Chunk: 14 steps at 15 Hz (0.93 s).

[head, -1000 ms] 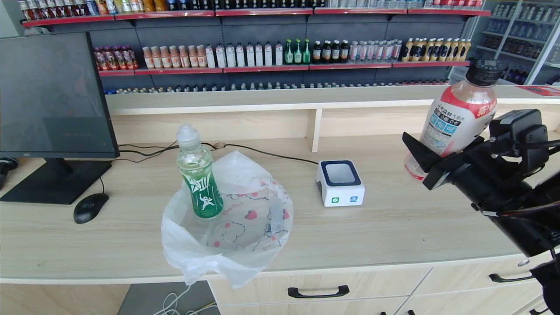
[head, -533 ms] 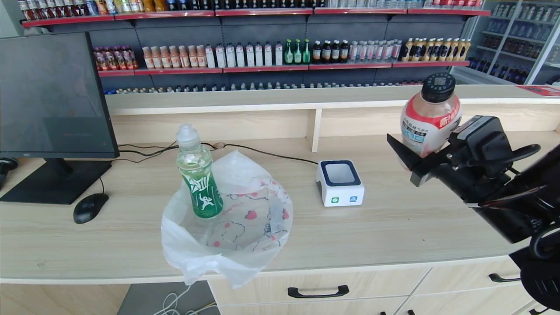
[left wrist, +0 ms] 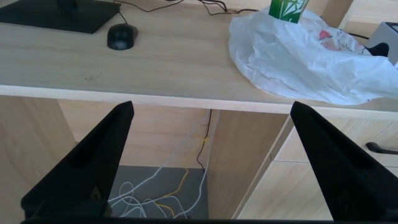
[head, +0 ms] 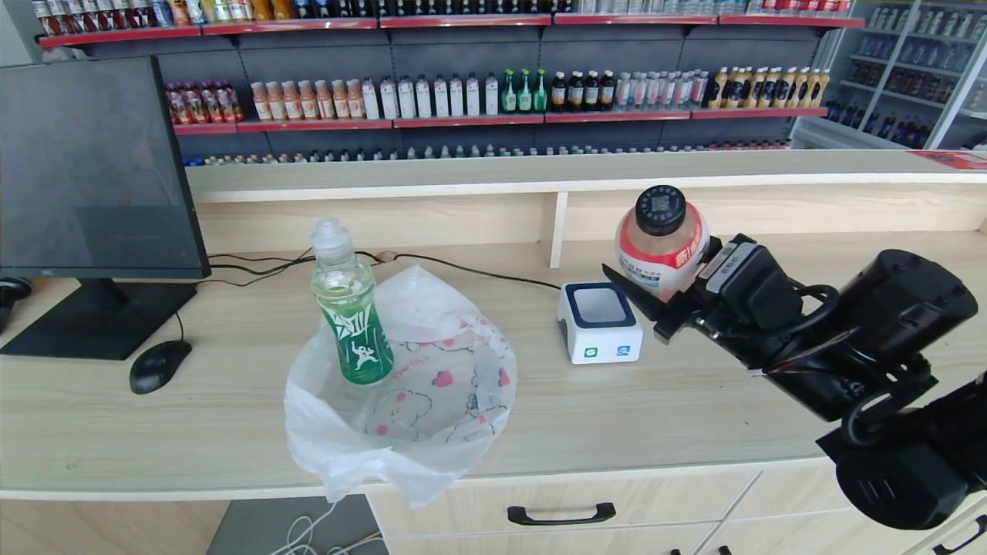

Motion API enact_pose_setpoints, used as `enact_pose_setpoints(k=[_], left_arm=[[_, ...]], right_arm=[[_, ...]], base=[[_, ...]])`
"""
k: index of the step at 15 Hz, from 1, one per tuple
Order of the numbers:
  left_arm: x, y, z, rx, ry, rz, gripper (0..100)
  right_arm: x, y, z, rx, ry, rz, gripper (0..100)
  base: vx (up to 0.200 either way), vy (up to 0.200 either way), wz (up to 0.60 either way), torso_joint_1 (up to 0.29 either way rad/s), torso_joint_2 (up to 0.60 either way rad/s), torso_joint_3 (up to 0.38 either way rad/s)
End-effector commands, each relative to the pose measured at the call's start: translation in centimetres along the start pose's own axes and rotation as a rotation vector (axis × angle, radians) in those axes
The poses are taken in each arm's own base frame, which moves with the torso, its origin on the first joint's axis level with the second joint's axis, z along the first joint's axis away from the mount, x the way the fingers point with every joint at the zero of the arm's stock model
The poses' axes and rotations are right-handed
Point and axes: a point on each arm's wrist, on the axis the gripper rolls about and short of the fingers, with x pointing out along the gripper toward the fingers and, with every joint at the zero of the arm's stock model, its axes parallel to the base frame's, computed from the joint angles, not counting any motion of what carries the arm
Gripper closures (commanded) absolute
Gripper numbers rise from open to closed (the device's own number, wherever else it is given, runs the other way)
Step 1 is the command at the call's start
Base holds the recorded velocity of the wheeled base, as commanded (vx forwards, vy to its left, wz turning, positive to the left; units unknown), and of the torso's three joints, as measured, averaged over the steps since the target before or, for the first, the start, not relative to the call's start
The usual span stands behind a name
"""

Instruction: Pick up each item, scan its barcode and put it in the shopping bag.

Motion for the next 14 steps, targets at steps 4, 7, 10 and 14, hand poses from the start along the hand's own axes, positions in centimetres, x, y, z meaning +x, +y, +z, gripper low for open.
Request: enact_pose_setpoints(k=[4,7,10,14], left_arm=[[0.0,0.0,0.0,0.000,0.000,0.000,0],[0.0,0.0,0.0,-0.001,0.000,0.000,0],[0.0,0.0,0.0,0.000,0.000,0.000,0],[0.0,0.0,0.0,-0.001,0.000,0.000,0]], right_arm=[[3.6,1.8,-3.0,-0.010,-0.080,0.095,100],[3.8,2.0,-5.1,-0.032,-0.103,0.159,100],[5.9,1.9,-6.3,-0.077,-0.183,0.168,100],[6.2,0.9,-8.0,-0.096,-0.162,0.137,100]], base=[[0.000,0.000,0.00,0.000,0.00,0.000],[0.000,0.000,0.00,0.000,0.00,0.000],[0.000,0.000,0.00,0.000,0.00,0.000],[0.000,0.000,0.00,0.000,0.00,0.000]])
